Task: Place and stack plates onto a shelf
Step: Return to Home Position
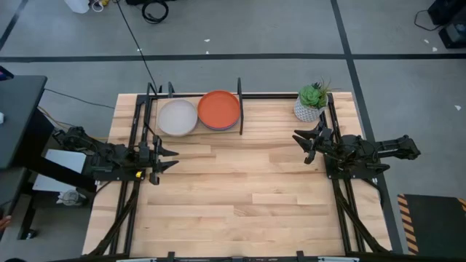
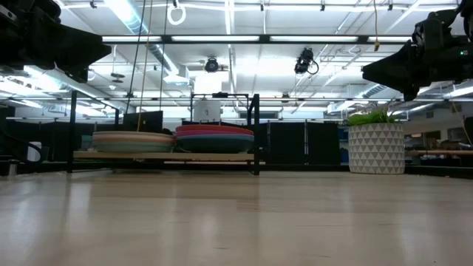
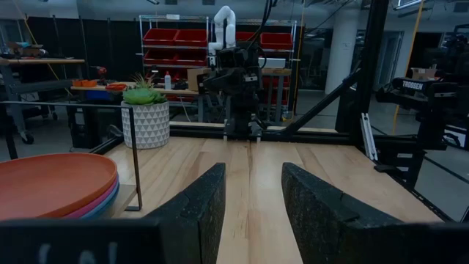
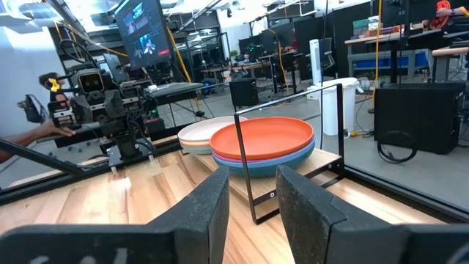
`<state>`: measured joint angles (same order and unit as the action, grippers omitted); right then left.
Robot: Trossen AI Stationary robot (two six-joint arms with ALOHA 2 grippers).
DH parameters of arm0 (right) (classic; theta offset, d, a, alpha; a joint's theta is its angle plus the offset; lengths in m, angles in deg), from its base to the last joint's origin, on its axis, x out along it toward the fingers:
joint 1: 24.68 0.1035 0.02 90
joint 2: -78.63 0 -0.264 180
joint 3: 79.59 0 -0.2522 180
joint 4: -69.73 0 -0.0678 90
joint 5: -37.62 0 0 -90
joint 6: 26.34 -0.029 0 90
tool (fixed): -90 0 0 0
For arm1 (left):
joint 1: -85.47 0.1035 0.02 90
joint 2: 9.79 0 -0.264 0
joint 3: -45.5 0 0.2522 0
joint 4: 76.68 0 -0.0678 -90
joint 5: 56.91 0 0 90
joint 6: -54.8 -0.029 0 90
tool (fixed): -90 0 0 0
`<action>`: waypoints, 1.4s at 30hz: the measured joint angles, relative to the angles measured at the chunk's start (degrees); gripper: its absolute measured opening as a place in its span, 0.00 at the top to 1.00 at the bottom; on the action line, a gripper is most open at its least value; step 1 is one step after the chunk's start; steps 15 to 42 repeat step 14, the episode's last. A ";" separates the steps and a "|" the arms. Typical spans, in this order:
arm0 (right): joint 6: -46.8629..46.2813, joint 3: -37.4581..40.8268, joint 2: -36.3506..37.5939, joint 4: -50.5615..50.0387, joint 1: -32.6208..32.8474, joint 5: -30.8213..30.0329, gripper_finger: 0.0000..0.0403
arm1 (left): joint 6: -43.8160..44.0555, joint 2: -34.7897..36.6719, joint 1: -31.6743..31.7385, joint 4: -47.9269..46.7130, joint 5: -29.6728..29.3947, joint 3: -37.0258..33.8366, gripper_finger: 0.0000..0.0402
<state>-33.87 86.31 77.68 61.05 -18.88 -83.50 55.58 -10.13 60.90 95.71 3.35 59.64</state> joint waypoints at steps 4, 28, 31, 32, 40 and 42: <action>0.00 0.00 0.00 0.02 0.00 0.00 0.70 | 0.00 0.00 -0.01 0.00 -0.01 0.00 0.65; 0.00 0.00 0.00 -0.01 0.00 1.04 0.70 | 0.02 0.00 -0.01 0.00 0.00 0.00 0.65; 0.00 0.00 0.00 -0.01 0.00 1.04 0.70 | 0.02 0.00 -0.01 0.00 0.00 0.00 0.65; 0.00 0.00 0.00 -0.01 0.00 1.04 0.70 | 0.02 0.00 -0.01 0.00 0.00 0.00 0.65; 0.00 0.00 0.00 -0.01 0.00 1.04 0.70 | 0.02 0.00 -0.01 0.00 0.00 0.00 0.65; 0.00 0.00 0.00 -0.01 0.00 1.04 0.70 | 0.02 0.00 -0.01 0.00 0.00 0.00 0.65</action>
